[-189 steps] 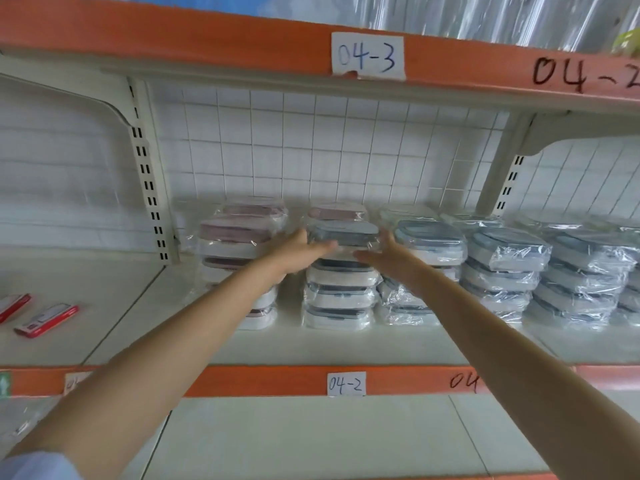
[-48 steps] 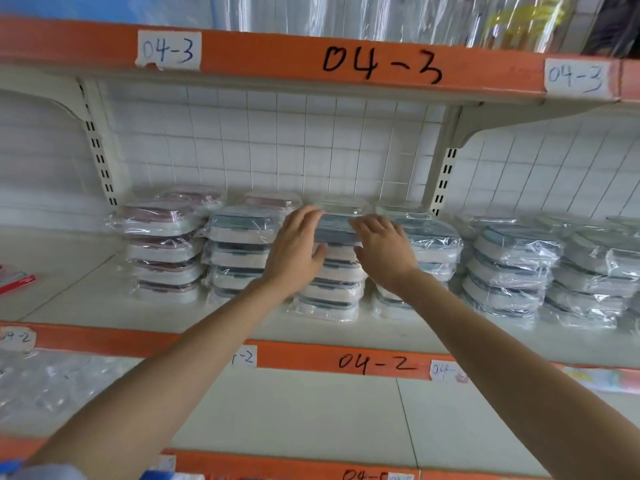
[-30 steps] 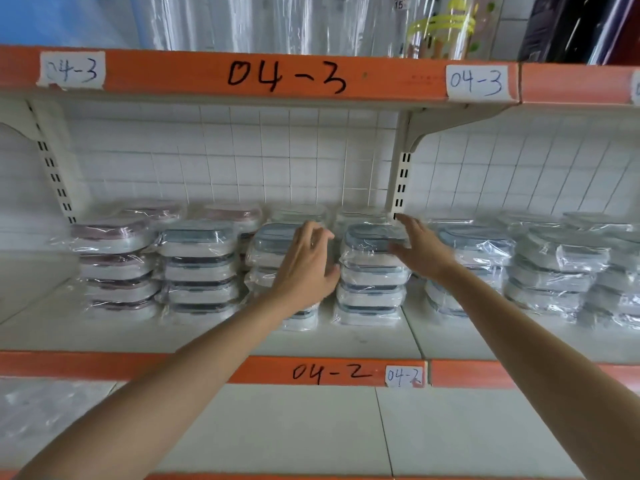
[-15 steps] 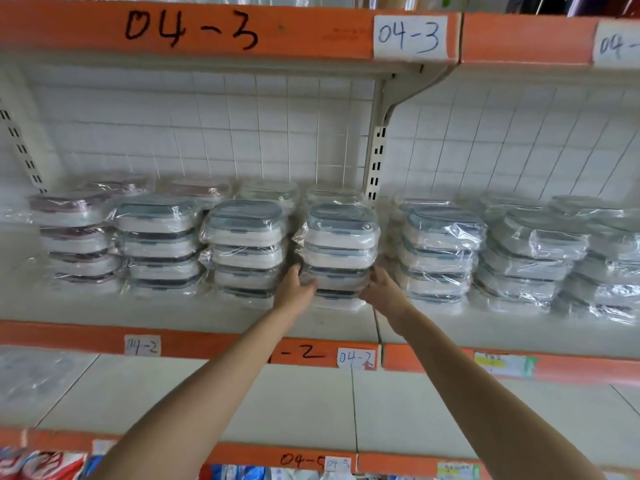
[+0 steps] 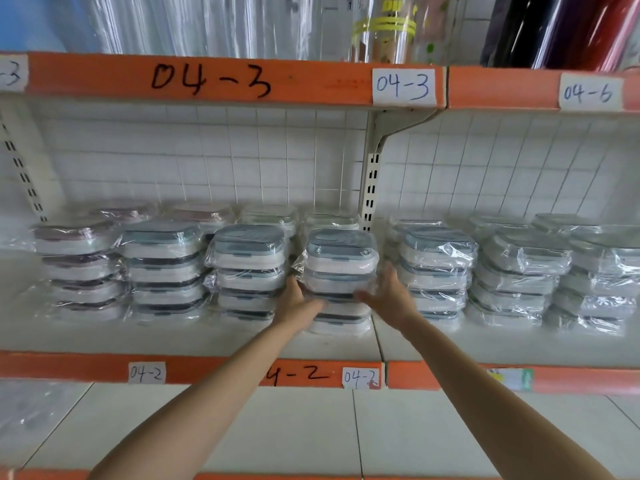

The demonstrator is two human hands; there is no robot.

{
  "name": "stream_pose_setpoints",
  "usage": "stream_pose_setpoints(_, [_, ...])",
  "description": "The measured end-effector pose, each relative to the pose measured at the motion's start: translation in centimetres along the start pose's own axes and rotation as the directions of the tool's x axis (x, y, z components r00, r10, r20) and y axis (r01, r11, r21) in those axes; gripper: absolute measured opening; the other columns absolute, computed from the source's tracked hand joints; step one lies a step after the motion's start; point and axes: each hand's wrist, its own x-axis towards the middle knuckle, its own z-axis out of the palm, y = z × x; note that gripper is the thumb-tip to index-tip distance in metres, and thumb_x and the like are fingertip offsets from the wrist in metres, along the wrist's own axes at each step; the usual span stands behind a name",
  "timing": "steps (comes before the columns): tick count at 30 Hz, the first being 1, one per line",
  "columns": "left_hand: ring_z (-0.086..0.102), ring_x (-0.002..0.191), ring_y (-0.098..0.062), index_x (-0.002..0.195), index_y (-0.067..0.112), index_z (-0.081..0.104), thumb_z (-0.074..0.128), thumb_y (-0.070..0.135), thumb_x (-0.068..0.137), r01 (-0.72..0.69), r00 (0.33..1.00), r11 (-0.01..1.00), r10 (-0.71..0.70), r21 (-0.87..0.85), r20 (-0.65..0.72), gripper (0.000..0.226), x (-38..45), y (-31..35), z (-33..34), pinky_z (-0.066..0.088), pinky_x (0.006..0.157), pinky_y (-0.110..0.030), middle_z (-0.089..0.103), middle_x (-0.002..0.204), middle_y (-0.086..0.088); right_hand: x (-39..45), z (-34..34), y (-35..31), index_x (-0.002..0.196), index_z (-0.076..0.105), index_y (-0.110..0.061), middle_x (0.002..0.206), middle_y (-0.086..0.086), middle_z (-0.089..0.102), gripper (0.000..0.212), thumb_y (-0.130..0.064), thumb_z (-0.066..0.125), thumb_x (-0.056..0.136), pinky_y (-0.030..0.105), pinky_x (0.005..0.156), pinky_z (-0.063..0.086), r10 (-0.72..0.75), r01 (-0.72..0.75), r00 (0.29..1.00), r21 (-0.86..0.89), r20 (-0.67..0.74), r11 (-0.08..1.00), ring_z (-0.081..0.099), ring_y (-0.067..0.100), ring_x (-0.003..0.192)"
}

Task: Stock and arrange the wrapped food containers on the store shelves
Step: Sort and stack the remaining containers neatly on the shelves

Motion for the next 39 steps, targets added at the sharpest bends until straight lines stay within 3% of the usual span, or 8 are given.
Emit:
stream_pose_setpoints(5, [0.033, 0.135, -0.021, 0.147, 0.014, 0.018, 0.068, 0.035, 0.084, -0.145, 0.988, 0.981, 0.137, -0.131, -0.067, 0.082, -1.0, 2.1, -0.1, 0.031, 0.111, -0.044, 0.03, 0.147, -0.005, 0.7, -0.8, -2.0, 0.15, 0.014, -0.022, 0.152, 0.007, 0.029, 0.082, -0.036, 0.064, 0.086, 0.042, 0.109, 0.031, -0.018, 0.022, 1.0, 0.18, -0.023, 0.983, 0.034, 0.027, 0.136])
stream_pose_setpoints(9, [0.056, 0.092, -0.008, 0.141, 0.012, 0.026, 0.065, 0.027, 0.087, -0.09, 0.995, 0.993, 0.093, -0.083, 0.042, 0.068, -1.5, 1.9, -1.6, 0.048, 0.077, -0.015, 0.056, 0.107, -0.001, 1.2, -1.4, -3.1, 0.149, 0.019, -0.014, 0.148, 0.011, 0.035, 0.081, -0.037, 0.065, 0.086, 0.044, 0.109, 0.033, 0.008, -0.007, 1.0, 0.057, -0.024, 0.998, 0.037, 0.03, 0.133])
stream_pose_setpoints(11, [0.051, 0.086, -0.005, 0.126, 0.014, 0.041, 0.064, 0.029, 0.087, -0.125, 0.985, 0.979, 0.102, 0.164, 0.14, 0.048, -1.8, 1.5, -3.0, 0.042, 0.067, -0.013, 0.052, 0.106, 0.0, 1.0, -2.1, -3.4, 0.146, 0.024, -0.011, 0.147, 0.013, 0.035, 0.078, -0.037, 0.065, 0.086, 0.043, 0.108, 0.034, -0.04, 0.037, 0.998, -0.068, -0.052, 0.997, 0.038, 0.031, 0.132])
stream_pose_setpoints(16, [0.057, 0.074, -0.012, 0.092, 0.014, 0.055, 0.058, 0.024, 0.09, -0.351, 0.932, 0.729, 0.331, 0.588, 0.146, 0.01, -4.0, 3.2, -5.4, 0.044, 0.058, -0.017, 0.063, 0.095, 0.0, 0.3, -4.6, -3.8, 0.141, 0.035, -0.009, 0.145, 0.011, 0.037, 0.06, -0.026, 0.061, 0.09, 0.04, 0.109, 0.029, -0.216, 0.206, 0.976, -0.401, 0.021, 0.892, 0.035, 0.028, 0.131])
stream_pose_setpoints(19, [0.062, 0.087, -0.022, 0.098, 0.012, 0.058, 0.053, 0.025, 0.09, -0.433, 0.851, 0.539, 0.508, 0.722, 0.131, 0.016, -4.3, 5.7, -5.2, 0.052, 0.071, -0.035, 0.066, 0.097, -0.003, 0.3, -6.2, -3.6, 0.136, 0.043, -0.011, 0.143, 0.005, 0.04, 0.051, -0.018, 0.06, 0.089, 0.037, 0.107, 0.029, -0.291, 0.269, 0.956, -0.538, 0.046, 0.799, 0.03, 0.024, 0.132])
stream_pose_setpoints(25, [0.051, 0.102, -0.025, 0.108, 0.009, 0.055, 0.044, 0.025, 0.091, -0.507, 0.656, 0.146, 0.705, 0.849, 0.271, 0.026, -2.4, 10.5, -0.9, 0.042, 0.088, -0.036, 0.058, 0.107, -0.009, 0.2, -11.6, -1.1, 0.139, 0.041, -0.02, 0.146, -0.003, 0.034, 0.05, -0.019, 0.052, 0.091, 0.035, 0.106, 0.026, -0.379, 0.33, 0.912, -0.832, 0.158, 0.446, 0.024, 0.017, 0.135])
stream_pose_setpoints(36, [0.042, 0.115, -0.026, 0.127, 0.001, 0.043, 0.048, 0.025, 0.091, -0.523, 0.697, 0.188, 0.655, 0.831, 0.29, 0.043, 0.1, 14.8, 9.1, 0.036, 0.096, -0.035, 0.046, 0.124, -0.015, 1.2, -17.7, 4.9, 0.148, 0.021, -0.009, 0.151, 0.011, 0.025, 0.073, -0.02, 0.062, 0.088, 0.036, 0.11, 0.028, -0.261, 0.241, 0.963, -0.628, 0.062, 0.74, 0.029, 0.028, 0.135])
stream_pose_setpoints(39, [0.036, 0.129, -0.029, 0.142, 0.002, 0.026, 0.052, 0.039, 0.093, -0.5, 0.8, 0.403, 0.554, 0.767, 0.23, 0.066, 0.8, 14.6, 11.1, 0.036, 0.106, -0.038, 0.036, 0.14, -0.018, 1.9, -16.8, 6.0, 0.15, 0.002, -0.006, 0.156, 0.014, 0.014, 0.091, -0.031, 0.063, 0.088, 0.038, 0.114, 0.018, -0.134, 0.135, 0.99, -0.451, 0.033, 0.882, 0.018, 0.03, 0.142])
